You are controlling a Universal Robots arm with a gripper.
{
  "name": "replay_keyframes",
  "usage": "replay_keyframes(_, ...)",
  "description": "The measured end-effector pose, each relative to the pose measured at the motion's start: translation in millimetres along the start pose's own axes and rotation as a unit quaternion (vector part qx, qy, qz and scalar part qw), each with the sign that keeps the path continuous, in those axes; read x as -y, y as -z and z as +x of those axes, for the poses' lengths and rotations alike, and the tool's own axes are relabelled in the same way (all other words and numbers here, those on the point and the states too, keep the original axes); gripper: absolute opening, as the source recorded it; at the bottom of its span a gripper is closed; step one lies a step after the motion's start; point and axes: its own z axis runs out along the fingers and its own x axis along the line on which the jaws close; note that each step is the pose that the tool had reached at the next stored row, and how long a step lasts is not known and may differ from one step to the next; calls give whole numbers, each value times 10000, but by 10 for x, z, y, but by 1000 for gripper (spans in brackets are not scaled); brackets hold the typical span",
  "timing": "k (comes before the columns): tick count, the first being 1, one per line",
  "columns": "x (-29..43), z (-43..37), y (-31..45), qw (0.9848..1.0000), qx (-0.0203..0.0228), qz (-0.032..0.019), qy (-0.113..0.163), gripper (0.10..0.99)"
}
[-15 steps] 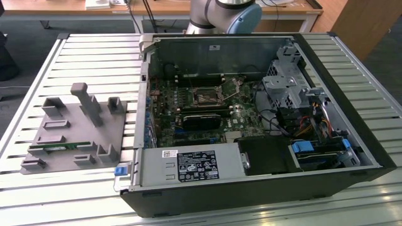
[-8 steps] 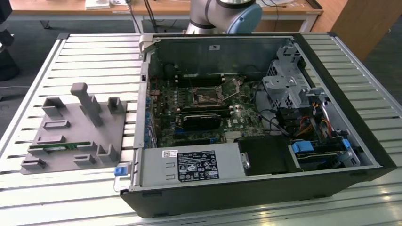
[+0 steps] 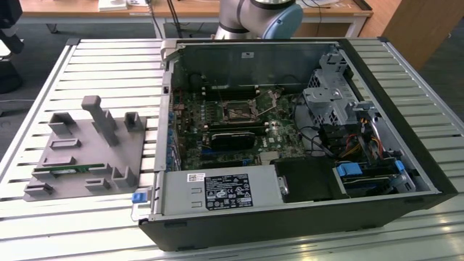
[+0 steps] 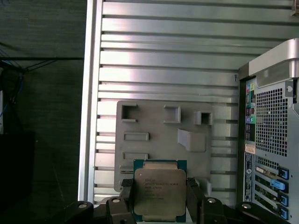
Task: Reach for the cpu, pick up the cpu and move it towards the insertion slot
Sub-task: 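Pick up the cpu and move it towards the insertion slot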
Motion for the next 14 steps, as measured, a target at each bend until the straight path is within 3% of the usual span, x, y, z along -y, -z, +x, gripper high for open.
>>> replay_keyframes(14, 1, -72, -3, 10000, 0, -1, 0, 537)
